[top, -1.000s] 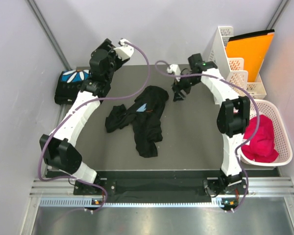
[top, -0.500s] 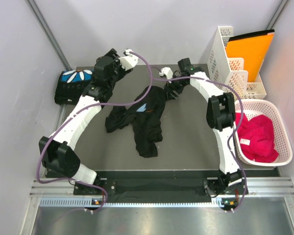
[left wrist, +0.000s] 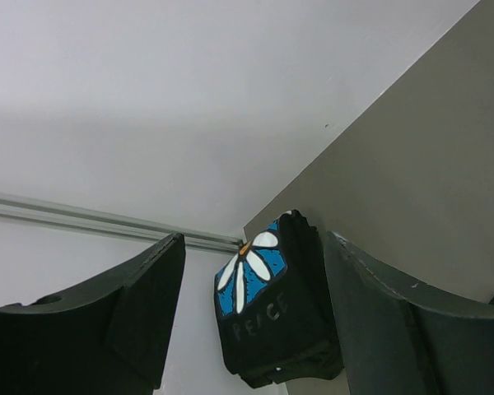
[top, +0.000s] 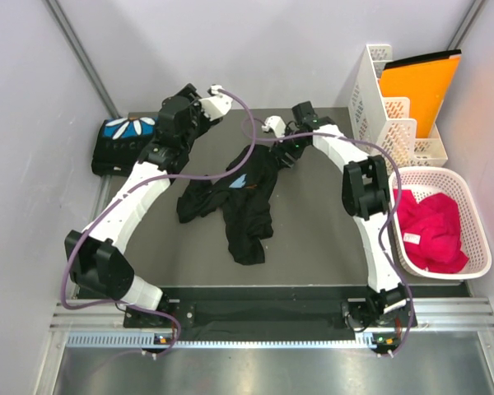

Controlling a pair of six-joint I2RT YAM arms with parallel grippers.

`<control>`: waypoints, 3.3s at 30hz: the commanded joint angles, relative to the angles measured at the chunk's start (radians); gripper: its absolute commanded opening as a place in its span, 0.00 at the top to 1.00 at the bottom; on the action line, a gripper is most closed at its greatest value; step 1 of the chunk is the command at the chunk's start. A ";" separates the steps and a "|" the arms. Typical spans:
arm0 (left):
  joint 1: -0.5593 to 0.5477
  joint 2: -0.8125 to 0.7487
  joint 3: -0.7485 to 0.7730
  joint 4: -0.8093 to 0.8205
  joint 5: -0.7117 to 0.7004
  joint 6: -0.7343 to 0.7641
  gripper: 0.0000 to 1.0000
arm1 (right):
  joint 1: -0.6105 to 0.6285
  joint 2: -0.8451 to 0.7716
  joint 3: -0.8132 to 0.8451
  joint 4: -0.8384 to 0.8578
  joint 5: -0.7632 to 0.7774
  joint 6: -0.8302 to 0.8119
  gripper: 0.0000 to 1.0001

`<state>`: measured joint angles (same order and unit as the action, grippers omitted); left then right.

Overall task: Fold and stack the t-shirts
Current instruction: Flatten the tshirt out

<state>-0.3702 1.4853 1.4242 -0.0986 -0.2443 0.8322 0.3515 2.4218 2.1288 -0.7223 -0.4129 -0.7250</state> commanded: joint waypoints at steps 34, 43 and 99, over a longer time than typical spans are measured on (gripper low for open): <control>-0.004 -0.080 -0.122 0.028 0.171 0.054 0.33 | -0.031 -0.147 -0.030 0.142 0.528 0.016 1.00; -0.004 -0.018 -0.078 -0.268 0.508 0.056 0.19 | -0.101 -0.170 -0.021 0.159 0.637 -0.004 1.00; -0.227 0.642 0.486 -1.058 0.283 0.418 1.00 | -0.109 -0.148 0.013 0.167 0.626 -0.073 1.00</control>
<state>-0.6559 2.2028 1.8896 -1.0443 0.2150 1.1488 0.2459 2.3169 2.0964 -0.5915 0.2104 -0.7853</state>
